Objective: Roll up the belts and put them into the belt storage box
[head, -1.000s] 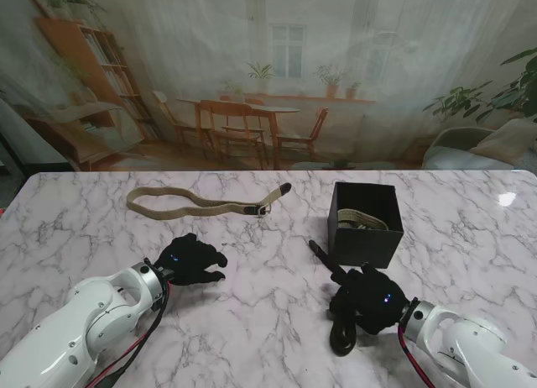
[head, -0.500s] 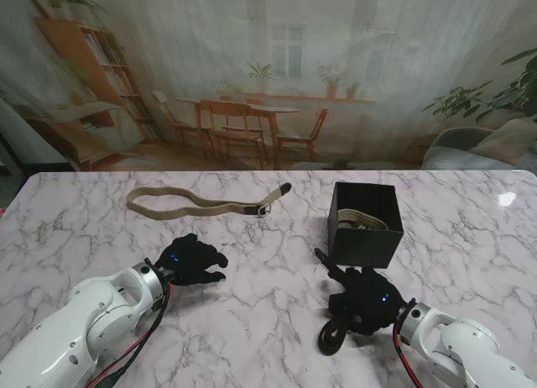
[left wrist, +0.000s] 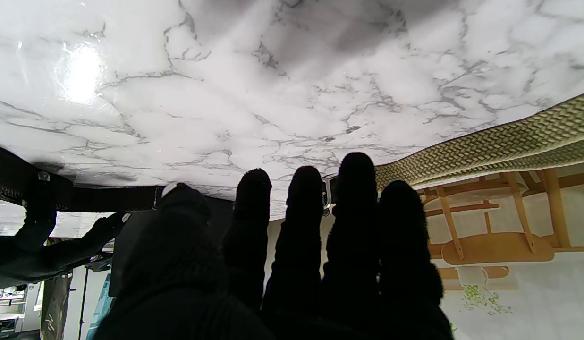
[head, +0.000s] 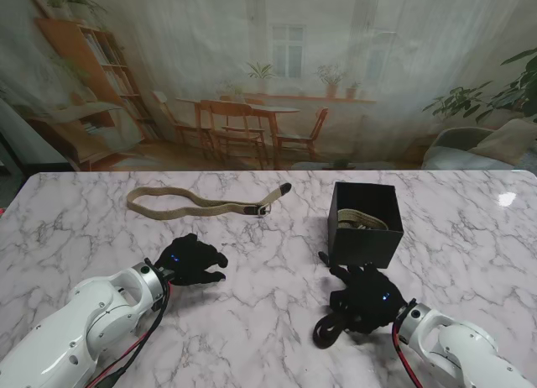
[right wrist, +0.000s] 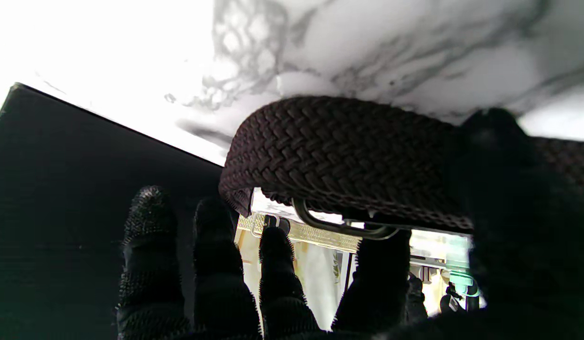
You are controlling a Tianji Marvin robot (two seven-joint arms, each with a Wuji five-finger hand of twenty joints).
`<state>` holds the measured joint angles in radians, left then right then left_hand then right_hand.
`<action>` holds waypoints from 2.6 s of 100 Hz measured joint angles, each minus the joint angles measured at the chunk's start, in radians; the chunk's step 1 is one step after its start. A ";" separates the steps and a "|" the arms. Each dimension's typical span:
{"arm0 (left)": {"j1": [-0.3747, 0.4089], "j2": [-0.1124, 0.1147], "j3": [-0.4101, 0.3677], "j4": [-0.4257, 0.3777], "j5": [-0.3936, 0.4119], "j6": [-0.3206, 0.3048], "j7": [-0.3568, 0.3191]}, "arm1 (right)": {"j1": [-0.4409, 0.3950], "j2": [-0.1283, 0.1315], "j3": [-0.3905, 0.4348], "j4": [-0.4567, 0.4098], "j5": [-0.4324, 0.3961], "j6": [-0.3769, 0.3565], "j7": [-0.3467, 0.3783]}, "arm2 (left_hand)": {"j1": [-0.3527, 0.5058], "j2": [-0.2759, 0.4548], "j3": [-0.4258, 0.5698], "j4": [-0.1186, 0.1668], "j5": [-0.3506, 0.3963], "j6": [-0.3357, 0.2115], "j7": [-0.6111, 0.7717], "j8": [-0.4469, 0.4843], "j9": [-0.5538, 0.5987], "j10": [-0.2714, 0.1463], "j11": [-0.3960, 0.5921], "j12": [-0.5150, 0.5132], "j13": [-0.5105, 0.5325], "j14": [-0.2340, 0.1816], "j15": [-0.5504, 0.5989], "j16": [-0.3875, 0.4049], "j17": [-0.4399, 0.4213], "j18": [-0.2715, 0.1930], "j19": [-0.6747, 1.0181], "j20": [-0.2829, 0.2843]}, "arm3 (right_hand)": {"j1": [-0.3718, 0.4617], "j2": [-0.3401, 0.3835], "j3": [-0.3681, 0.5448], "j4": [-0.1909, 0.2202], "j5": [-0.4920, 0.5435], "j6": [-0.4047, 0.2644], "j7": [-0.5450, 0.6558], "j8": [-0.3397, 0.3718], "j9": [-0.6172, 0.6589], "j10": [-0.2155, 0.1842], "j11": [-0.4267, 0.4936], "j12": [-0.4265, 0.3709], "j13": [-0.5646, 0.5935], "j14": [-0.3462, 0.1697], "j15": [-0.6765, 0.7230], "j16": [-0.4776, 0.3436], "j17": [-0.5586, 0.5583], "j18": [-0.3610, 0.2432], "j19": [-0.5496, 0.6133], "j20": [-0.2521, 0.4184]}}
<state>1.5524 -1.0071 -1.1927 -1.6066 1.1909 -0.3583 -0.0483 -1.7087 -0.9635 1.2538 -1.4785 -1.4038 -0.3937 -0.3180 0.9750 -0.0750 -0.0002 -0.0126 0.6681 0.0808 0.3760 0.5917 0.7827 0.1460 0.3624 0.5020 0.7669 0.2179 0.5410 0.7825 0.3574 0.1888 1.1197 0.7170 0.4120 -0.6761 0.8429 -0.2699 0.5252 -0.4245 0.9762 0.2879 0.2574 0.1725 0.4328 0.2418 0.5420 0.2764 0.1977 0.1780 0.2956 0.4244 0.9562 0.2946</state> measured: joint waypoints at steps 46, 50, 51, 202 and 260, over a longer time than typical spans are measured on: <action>-0.001 0.000 0.002 0.000 -0.001 0.000 -0.007 | 0.036 -0.005 -0.039 0.065 0.031 -0.055 -0.094 | 0.000 0.000 0.000 0.000 0.000 0.000 0.000 0.000 0.000 0.000 0.000 0.000 0.000 0.000 0.000 0.000 0.000 0.000 0.000 0.000 | 0.071 -0.031 0.088 -0.054 0.002 0.052 0.042 -0.017 0.072 0.006 0.163 0.063 0.275 -0.240 0.297 0.262 0.297 -0.266 0.242 0.149; -0.001 0.000 0.003 0.000 -0.001 0.000 -0.007 | 0.039 -0.005 -0.044 0.069 0.032 -0.058 -0.101 | 0.000 0.000 0.000 0.000 0.000 0.000 0.000 0.000 0.000 0.000 0.000 0.000 0.000 0.000 0.000 0.000 0.000 0.000 0.000 0.000 | 0.073 -0.037 0.089 -0.054 0.011 0.052 0.042 -0.018 0.102 -0.002 0.176 0.071 0.292 -0.240 0.298 0.264 0.299 -0.265 0.250 0.157; -0.001 0.000 0.003 0.000 -0.001 0.000 -0.007 | 0.040 -0.005 -0.044 0.070 0.032 -0.058 -0.104 | 0.000 0.000 0.000 0.000 0.000 0.000 0.000 0.000 0.000 0.000 0.000 0.000 0.000 0.000 0.000 0.000 0.000 0.000 0.000 0.000 | 0.075 -0.040 0.089 -0.054 0.012 0.052 0.042 -0.015 0.108 -0.003 0.181 0.073 0.297 -0.240 0.298 0.264 0.299 -0.265 0.252 0.158; -0.003 0.000 0.005 0.001 -0.001 0.000 -0.007 | 0.058 -0.015 -0.087 0.097 0.068 -0.016 -0.150 | 0.000 0.000 0.000 0.000 0.000 0.000 0.000 0.000 0.000 0.000 0.000 0.000 0.000 0.000 0.000 0.000 -0.001 0.000 0.000 0.000 | 0.080 -0.060 0.088 -0.006 -0.014 0.375 -0.071 0.110 0.749 -0.183 0.231 0.428 0.548 -0.263 0.446 0.467 0.354 -0.263 0.313 0.245; -0.002 0.000 0.001 0.002 0.001 0.003 -0.005 | -0.047 -0.040 0.028 -0.034 0.075 -0.017 -0.105 | 0.000 0.000 0.000 0.000 0.000 0.000 0.000 0.000 0.000 0.000 0.000 0.000 0.000 0.000 0.000 0.000 -0.002 0.000 0.000 0.000 | 0.096 -0.125 0.013 -0.027 0.114 0.286 -0.002 0.022 0.848 -0.173 0.231 0.435 0.624 -0.246 0.497 0.487 0.417 -0.240 0.348 0.226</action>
<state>1.5501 -1.0069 -1.1915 -1.6044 1.1917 -0.3556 -0.0528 -1.7555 -1.0033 1.2822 -1.5125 -1.3291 -0.4109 -0.4234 0.9750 -0.0750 -0.0002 -0.0126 0.6681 0.0808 0.3760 0.5917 0.7827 0.1460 0.3624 0.5020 0.7668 0.2179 0.5410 0.7825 0.3554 0.1888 1.1197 0.7171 0.5075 -0.8011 0.8562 -0.2965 0.6392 -0.1387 0.9746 0.3100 1.1056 -0.0001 0.6638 0.6764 1.1663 0.0307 0.6949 0.6655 0.7126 0.1845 1.3042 0.5204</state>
